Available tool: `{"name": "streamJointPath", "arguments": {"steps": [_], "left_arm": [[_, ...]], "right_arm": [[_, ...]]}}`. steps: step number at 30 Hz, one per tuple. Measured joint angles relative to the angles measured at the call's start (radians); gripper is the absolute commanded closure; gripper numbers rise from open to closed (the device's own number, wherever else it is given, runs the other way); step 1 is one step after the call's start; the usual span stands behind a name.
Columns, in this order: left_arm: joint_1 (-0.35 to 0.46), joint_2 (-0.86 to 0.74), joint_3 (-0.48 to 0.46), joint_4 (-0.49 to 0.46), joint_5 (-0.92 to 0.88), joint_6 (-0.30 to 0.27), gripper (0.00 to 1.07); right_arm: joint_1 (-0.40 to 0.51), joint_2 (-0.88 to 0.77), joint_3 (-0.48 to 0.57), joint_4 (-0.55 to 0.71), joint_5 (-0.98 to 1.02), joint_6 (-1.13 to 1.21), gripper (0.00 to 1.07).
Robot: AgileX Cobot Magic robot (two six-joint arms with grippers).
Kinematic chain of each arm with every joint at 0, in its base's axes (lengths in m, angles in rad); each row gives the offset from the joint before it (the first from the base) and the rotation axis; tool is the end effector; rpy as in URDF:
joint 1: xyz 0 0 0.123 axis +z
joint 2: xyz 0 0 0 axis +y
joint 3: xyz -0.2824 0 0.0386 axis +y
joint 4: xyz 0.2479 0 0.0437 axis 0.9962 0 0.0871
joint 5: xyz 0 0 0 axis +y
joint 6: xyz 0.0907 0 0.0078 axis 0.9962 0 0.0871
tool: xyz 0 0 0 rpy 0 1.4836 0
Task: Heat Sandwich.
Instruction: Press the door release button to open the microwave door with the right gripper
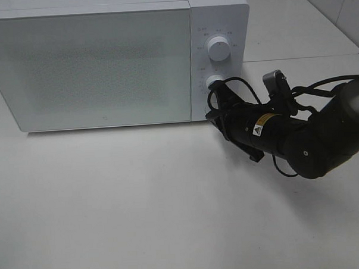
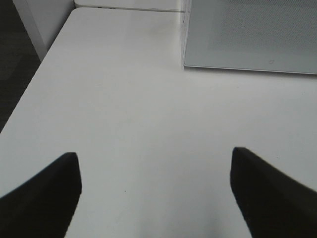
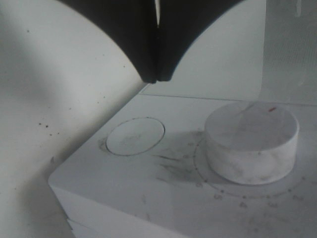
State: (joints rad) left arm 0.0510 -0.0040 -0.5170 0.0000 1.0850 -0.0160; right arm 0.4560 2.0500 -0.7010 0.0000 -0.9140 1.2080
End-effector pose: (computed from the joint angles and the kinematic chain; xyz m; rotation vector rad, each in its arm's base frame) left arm -0.0085 -0.0004 0.2799 -0.0686 2.0465 0.0218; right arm 0.3117 0.1529 0.0924 0.7654 1.9387 1.0804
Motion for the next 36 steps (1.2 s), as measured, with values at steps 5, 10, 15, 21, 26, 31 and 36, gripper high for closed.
{"name": "streamJointPath", "arguments": {"steps": [5,10,15,21,26,31,36], "left_arm": [[0.0,0.0,0.0,0.0,0.0,0.0,0.28],[0.0,0.0,0.0,0.0,0.0,0.0,0.28],[0.0,0.0,0.0,0.0,0.0,0.0,0.28],[0.0,0.0,0.0,0.0,0.0,0.0,0.28],[0.0,0.0,0.0,0.0,0.0,0.0,0.28],[0.0,0.0,0.0,0.0,0.0,0.0,0.28],[0.0,0.0,0.0,0.0,0.0,0.0,0.28]], "right_arm": [[0.0,0.019,-0.033,0.015,0.029,-0.011,1.07],[0.0,0.04,-0.07,0.032,0.046,-0.015,1.07],[0.0,0.075,-0.108,0.058,0.047,-0.042,1.07],[0.0,0.101,-0.116,0.12,0.051,-0.073,1.07],[0.0,0.101,-0.116,0.134,0.043,-0.127,1.07],[-0.001,0.101,-0.116,0.164,0.034,-0.166,1.07],[-0.001,0.105,-0.131,0.179,0.04,-0.203,1.07]]}}
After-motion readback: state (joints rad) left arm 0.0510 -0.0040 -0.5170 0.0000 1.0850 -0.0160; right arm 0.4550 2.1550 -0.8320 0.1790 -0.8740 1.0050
